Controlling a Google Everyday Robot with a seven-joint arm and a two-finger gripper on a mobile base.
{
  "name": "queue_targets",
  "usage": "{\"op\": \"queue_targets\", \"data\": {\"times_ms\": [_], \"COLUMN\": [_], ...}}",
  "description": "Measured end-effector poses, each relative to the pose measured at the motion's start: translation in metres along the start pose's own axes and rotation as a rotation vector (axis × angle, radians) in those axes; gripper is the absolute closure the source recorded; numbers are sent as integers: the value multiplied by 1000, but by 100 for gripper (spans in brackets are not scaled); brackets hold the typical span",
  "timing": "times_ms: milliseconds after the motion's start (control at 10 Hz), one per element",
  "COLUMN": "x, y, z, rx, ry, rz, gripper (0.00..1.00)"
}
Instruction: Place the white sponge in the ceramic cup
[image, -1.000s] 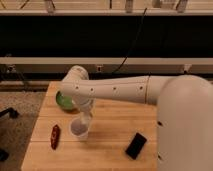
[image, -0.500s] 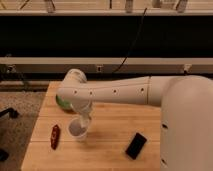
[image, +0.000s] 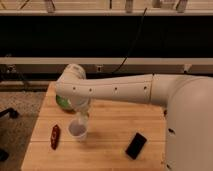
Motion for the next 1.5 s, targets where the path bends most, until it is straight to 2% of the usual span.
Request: {"op": "queue_targets", "data": {"times_ms": [200, 400, 1000, 1100, 1400, 1500], "x": [-6, -15, -41, -43, -46, -45], "y": [-6, -12, -23, -23, -24, -23], "z": [-2, -1, 5, 6, 6, 6], "rx": [20, 40, 93, 98, 124, 148], "ry": [-18, -47, -114, -119, -130, -133], "rz": [-15, -35, -80, -83, -88, -84], "gripper": [100, 91, 29, 24, 22, 21]}}
